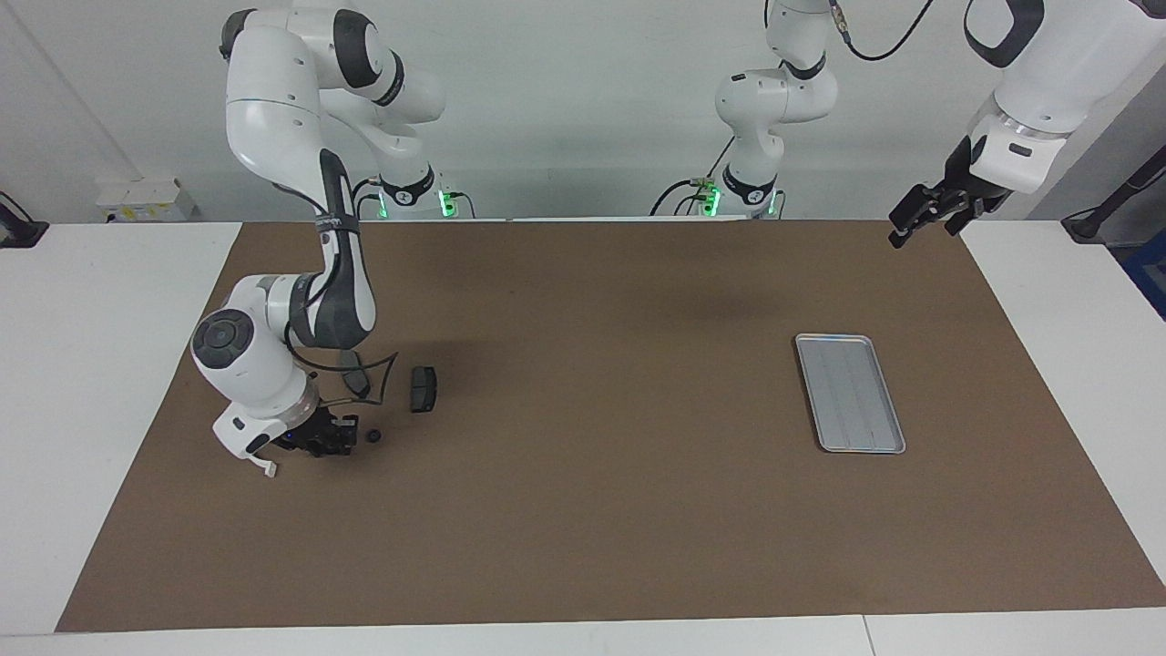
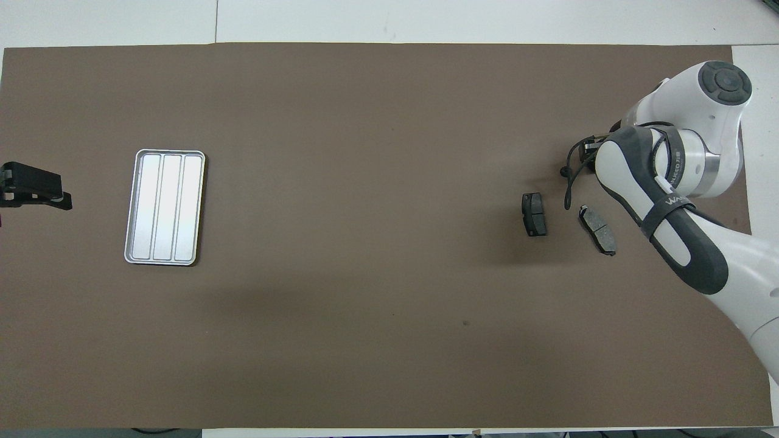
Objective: Pick bearing gear from pile to tray
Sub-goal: 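Grasp one small black bearing with the right gripper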
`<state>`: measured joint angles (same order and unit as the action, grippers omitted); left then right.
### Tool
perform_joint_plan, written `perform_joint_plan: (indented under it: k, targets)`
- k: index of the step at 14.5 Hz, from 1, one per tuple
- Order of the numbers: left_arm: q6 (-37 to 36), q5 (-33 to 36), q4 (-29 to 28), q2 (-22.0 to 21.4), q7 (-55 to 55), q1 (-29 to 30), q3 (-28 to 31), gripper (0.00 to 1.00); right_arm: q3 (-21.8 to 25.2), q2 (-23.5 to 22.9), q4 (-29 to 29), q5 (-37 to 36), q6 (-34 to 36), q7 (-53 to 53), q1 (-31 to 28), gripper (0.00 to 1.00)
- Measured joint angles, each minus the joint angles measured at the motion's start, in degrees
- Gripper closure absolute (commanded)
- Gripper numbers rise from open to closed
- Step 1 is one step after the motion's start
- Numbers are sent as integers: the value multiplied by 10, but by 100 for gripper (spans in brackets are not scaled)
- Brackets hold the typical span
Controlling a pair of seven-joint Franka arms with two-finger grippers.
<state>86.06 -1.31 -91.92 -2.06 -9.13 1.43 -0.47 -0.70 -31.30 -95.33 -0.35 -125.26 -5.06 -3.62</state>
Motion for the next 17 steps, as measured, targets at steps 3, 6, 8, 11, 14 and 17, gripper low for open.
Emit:
perform_joint_plan:
  k: [3,6,8,11,14,17]
  targets:
    - [0,0,0,0,0,0,0,0,0,0,-1,0,0,0,0,78]
    - [0,0,0,0,0,0,0,0,0,0,-1,0,0,0,1,91]
    - [0,0,0,0,0,0,0,0,0,0,-1,0,0,0,2,91]
    - [0,0,0,0,0,0,0,0,-1,1,0,0,-1,0,3,91]
    - [0,0,0,0,0,0,0,0,-3,6,2,0,-1,0,3,90]
    - [1,0,0,0,0,0,1,0,-5,18,13,0,10,0,5,90]
